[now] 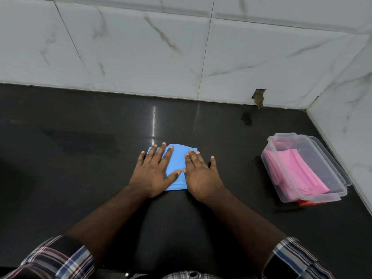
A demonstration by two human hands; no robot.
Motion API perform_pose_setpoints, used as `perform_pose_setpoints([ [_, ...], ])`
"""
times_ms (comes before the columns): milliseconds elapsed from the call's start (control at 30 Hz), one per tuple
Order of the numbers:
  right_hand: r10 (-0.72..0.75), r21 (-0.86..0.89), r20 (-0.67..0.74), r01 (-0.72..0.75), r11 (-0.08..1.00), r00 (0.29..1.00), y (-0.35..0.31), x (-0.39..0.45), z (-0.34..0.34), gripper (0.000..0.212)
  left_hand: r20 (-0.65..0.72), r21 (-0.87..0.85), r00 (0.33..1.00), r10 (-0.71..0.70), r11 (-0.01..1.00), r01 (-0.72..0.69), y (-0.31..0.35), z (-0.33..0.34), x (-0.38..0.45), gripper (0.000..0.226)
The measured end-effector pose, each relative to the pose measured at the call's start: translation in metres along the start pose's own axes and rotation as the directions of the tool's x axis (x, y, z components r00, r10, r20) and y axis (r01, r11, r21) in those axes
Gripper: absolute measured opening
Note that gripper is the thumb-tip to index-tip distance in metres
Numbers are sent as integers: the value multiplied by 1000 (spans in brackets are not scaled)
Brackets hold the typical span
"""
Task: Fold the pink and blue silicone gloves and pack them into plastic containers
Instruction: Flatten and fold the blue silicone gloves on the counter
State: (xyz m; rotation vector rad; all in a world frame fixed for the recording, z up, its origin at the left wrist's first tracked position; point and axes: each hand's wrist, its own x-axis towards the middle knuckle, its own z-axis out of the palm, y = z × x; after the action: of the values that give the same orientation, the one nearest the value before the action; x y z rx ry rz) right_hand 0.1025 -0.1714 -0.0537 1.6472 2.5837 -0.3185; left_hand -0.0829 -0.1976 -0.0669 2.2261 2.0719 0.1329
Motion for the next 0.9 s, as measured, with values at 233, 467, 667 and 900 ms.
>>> perform_pose_setpoints([
  [233, -6, 55, 78, 1, 999, 997, -1, -5, -14, 56, 189, -25, 981, -48, 998, 53, 3, -19, 7, 79],
  [467, -5, 113, -24, 8, 994, 1000, 24, -26, -43, 60, -5, -21, 999, -54, 998, 54, 72, -57, 17, 60],
  [667, 92, 187, -169, -59, 981, 981, 80, -52, -85, 53, -76, -692, 995, -59, 722, -9, 168, -61, 27, 48],
  [900, 390, 200, -296, -342, 918, 872, 188, -92, -123, 46, 131, -784, 989, -66, 603, 145, 243, -47, 43, 57],
])
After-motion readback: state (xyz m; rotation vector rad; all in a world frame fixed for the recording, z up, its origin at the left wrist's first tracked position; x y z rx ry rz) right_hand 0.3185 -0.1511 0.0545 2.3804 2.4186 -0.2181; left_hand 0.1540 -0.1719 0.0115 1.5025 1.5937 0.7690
